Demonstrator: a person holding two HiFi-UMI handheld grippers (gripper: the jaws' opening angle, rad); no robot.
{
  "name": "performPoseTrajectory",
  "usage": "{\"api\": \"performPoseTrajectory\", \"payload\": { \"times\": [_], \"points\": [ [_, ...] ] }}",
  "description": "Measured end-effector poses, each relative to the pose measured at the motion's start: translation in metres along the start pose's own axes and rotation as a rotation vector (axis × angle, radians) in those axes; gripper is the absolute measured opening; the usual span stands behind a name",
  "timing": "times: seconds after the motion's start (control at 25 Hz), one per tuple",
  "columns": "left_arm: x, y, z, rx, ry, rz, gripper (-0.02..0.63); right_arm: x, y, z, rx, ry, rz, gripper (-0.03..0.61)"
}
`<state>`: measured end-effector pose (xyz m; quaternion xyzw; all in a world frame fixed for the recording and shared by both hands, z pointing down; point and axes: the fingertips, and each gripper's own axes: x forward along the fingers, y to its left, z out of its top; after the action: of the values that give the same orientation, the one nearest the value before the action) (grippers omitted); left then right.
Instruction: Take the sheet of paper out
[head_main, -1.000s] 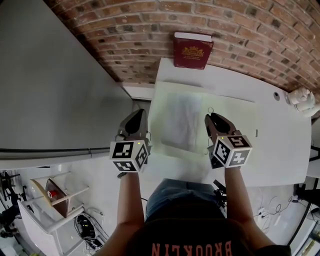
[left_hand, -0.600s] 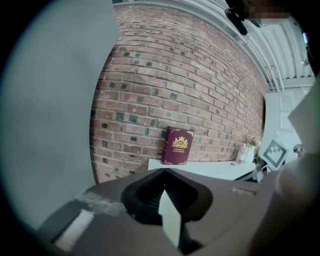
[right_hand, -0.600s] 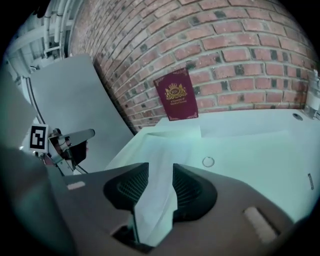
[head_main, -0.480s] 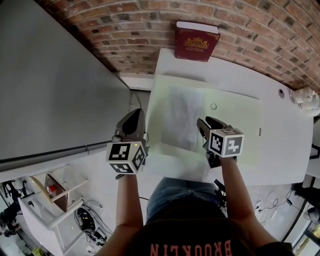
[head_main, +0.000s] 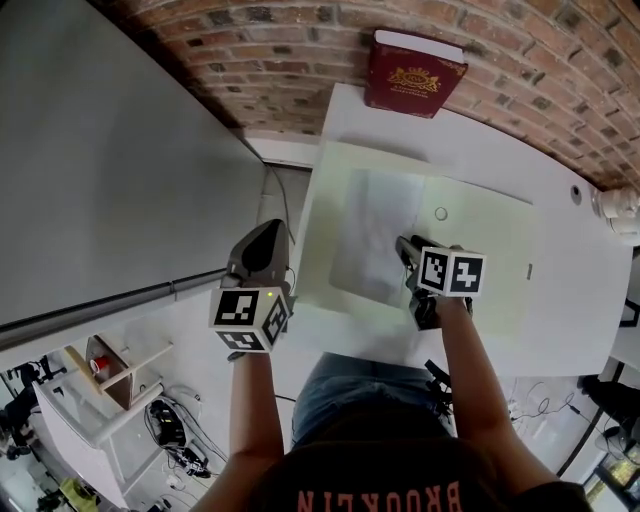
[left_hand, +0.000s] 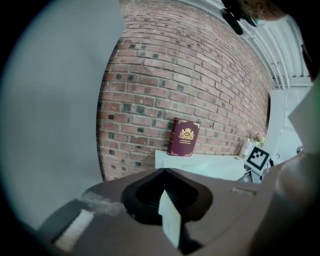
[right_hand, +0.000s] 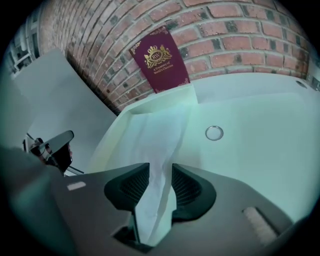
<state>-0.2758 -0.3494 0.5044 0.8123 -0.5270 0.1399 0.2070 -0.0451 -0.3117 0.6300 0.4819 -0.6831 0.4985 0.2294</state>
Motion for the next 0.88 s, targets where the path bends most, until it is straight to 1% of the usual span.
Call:
{"api": "performPoseTrajectory", "payload": {
  "times": [0.12,0.2,0.32,0.44,0.52,0.56,0.64,0.88],
  "points": [
    [0.001,0.005,-0.003,-0.011,0.006,0.005,0.000,0.004,0.000,0.000,0.035,0.015,0.018,0.136],
    [0.002,0.008,-0.005,-0.015,0.010,0.007,0.000,0.004,0.002,0.001,0.072,0.015,0.044,0.126],
    [0.005,0.008,-0.005,-0.016,0.013,-0.002,0.000,0.006,0.006,0.005,0.105,0.017,0.078,0.095],
    [0.009,0.009,-0.006,-0.016,0.014,-0.010,0.000,0.011,0.004,0.004,0.074,0.041,0.037,0.084],
    [0.011,0.010,-0.006,-0.018,0.014,-0.011,0.000,0.012,-0.002,0.003,0.073,0.053,0.000,0.026],
    [0.012,0.011,-0.006,-0.018,0.013,-0.011,0.000,0.012,-0.004,0.003,0.081,0.056,-0.007,0.011],
    [0.013,0.012,-0.005,-0.020,0.011,-0.012,0.000,0.011,-0.006,0.003,0.095,0.056,-0.008,0.005],
    [0.017,0.013,0.003,-0.016,-0.004,-0.015,0.000,0.008,-0.004,0.004,0.092,0.048,-0.001,0.002]
  ]
}}
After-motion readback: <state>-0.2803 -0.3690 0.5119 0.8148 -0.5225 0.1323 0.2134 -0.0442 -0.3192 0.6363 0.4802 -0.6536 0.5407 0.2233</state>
